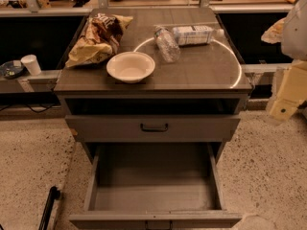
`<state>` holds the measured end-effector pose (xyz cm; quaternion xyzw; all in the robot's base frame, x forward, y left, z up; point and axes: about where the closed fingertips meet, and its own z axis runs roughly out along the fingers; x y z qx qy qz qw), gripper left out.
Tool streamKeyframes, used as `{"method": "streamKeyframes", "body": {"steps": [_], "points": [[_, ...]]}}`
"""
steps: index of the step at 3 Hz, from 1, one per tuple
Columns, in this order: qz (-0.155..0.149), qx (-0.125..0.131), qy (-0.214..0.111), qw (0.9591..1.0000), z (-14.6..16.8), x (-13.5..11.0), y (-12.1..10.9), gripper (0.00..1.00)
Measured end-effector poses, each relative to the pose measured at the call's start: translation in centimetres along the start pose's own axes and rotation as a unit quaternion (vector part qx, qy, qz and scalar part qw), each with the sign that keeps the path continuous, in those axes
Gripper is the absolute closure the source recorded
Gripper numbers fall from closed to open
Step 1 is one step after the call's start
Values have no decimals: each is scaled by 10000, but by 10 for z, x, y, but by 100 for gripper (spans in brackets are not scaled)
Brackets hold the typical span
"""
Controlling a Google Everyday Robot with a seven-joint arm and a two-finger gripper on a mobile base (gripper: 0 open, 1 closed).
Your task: Place blue plastic bottle into middle drawer
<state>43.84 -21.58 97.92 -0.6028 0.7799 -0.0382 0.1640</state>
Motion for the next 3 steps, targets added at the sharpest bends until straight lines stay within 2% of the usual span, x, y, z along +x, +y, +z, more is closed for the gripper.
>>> {"method": "streamKeyframes", "body": {"steps": [1, 2, 3], "points": [[0, 0, 0, 10000, 0, 0, 0, 0], [-194, 96, 21, 9998, 2, -10, -32, 0], [-762, -105, 533, 9956, 44, -21, -111, 0]]}}
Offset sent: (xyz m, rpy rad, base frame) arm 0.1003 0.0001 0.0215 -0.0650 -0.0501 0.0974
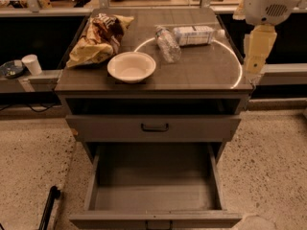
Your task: Place blue plastic bottle into middle drawer
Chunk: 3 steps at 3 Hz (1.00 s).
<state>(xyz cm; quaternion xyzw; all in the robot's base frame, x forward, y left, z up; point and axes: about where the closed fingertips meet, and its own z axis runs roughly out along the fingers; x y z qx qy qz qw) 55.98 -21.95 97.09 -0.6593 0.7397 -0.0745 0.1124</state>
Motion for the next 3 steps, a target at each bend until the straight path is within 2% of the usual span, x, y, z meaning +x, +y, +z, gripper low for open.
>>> {"method": "streamKeyframes", "body": {"steps": [1, 2, 3], "points": [[-615, -185, 303, 9975, 57, -40, -74, 0], [-783, 31, 209, 9967, 76, -75, -108, 0], [-783, 31, 209, 9967, 76, -75, -108, 0]]}}
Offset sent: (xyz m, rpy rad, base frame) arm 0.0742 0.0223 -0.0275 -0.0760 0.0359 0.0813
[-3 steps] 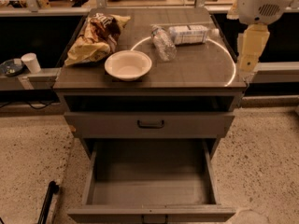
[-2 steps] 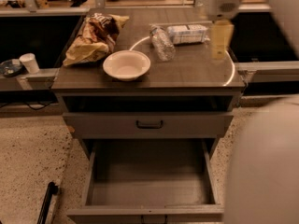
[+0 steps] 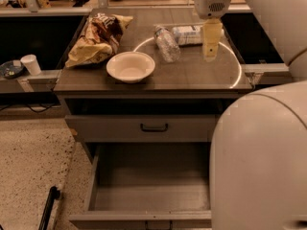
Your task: Place blue plastic bottle into middle drawer
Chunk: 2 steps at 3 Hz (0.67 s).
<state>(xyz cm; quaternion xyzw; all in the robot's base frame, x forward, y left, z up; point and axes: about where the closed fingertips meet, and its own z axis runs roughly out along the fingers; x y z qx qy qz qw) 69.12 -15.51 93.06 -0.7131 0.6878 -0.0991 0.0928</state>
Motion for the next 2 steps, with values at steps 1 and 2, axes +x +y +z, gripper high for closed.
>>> {"method": "streamKeyframes", "body": {"steps": [1, 2], "points": [[-205, 142, -54, 9997, 4, -10, -18, 0], [-480, 374, -253, 9978, 8, -25, -44, 0]]}}
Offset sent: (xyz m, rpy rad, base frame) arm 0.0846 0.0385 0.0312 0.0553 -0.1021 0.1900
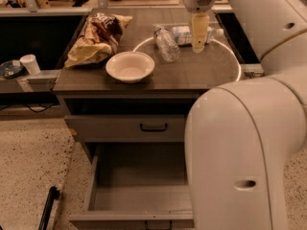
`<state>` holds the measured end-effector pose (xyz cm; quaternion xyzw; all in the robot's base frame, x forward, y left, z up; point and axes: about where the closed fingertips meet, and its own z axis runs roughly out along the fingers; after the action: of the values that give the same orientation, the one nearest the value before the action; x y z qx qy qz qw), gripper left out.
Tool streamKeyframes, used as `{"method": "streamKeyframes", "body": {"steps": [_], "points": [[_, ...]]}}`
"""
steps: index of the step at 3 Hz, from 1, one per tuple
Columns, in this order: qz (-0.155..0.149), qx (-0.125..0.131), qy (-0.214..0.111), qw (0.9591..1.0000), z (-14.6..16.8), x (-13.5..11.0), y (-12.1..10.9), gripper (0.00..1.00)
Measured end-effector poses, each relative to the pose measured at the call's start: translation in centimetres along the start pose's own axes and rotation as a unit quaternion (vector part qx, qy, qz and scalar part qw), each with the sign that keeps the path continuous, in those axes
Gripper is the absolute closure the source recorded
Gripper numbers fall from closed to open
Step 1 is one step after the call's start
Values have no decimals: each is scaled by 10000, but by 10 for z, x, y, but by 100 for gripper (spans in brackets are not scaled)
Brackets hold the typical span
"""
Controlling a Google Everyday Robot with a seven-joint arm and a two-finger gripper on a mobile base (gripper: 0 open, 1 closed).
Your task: Place blue plastic bottle into middle drawer
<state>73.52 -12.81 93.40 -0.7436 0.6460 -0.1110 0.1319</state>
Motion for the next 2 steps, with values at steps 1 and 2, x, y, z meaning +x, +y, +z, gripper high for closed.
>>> {"method": "streamKeyframes", "body": {"steps": [1, 2], "points": [[-160, 241, -32, 9996, 7, -10, -29, 0], [43, 313, -246, 9992, 32, -6, -42, 0]]}}
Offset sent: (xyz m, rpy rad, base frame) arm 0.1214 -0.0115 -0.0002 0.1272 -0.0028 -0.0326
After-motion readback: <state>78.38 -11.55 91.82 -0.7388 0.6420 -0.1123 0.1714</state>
